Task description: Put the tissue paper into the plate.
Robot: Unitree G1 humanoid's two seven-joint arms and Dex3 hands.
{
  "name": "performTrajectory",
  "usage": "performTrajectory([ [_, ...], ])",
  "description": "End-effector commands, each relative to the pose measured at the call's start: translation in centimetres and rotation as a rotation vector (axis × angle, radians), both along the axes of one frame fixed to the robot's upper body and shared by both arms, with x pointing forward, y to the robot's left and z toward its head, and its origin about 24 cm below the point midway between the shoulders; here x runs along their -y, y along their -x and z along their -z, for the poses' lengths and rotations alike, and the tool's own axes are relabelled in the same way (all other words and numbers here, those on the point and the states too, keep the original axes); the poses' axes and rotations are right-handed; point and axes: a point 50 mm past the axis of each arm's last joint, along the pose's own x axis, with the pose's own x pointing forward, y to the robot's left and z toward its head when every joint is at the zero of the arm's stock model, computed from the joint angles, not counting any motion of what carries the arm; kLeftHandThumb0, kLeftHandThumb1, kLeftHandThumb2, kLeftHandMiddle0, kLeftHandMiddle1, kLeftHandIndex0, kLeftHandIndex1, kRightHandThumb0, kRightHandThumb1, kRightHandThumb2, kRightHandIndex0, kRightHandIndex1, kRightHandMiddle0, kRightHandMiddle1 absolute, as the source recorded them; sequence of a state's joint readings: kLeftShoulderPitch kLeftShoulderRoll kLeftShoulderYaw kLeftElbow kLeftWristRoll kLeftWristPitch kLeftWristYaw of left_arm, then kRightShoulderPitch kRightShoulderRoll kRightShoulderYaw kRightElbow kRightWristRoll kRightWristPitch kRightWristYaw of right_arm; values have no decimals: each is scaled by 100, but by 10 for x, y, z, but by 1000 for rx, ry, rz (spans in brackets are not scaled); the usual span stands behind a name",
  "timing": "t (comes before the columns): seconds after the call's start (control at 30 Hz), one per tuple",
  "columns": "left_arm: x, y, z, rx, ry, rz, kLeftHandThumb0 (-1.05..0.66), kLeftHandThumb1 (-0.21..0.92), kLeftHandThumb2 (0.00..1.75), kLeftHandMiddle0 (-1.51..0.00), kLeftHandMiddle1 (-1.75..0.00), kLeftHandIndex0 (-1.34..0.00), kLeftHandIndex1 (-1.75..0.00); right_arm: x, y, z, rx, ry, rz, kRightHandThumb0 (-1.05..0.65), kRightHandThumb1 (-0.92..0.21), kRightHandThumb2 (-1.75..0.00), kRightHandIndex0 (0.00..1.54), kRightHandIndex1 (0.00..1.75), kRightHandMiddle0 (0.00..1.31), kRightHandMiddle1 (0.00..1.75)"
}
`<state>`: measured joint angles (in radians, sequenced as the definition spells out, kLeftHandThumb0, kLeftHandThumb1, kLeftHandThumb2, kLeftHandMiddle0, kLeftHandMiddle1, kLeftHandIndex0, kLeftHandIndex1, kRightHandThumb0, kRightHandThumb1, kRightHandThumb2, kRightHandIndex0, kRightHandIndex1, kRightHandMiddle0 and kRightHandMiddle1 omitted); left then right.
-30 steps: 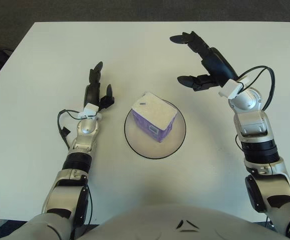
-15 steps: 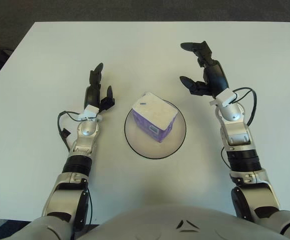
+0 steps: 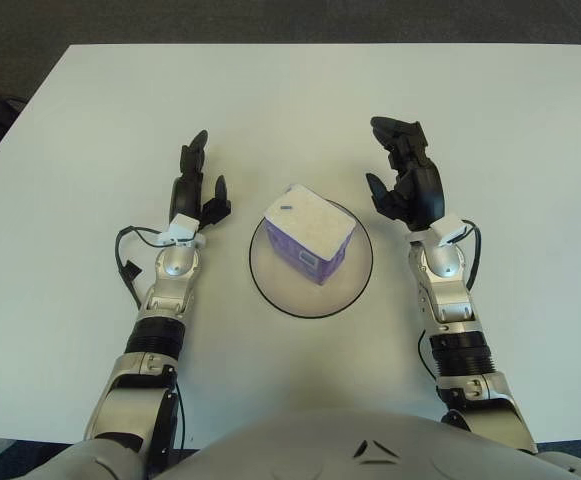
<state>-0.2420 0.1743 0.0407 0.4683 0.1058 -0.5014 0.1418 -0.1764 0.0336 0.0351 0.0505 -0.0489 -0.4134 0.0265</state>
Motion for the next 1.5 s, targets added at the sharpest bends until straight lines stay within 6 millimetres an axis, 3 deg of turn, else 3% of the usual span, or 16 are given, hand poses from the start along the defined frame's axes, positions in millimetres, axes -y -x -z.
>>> performTrajectory([
  [0.0,5,39,62,-249,25,-20,-78,92,87,-18,-8,0,-46,-1,6,8,-13,-67,5,-63,-82,-54,16,64,0,91],
  [0.47,3,40,62,-248,27,-22,-77,92,88,-19,-7,0,-48,0,10,25,-73,-131,57,-60,-77,-62,16,62,0,89],
  [1.47,2,41,62,-248,27,-23,-77,92,89,-20,-6,0,-47,13,19,39,-113,-139,145,-61,-79,-60,17,48,0,81],
])
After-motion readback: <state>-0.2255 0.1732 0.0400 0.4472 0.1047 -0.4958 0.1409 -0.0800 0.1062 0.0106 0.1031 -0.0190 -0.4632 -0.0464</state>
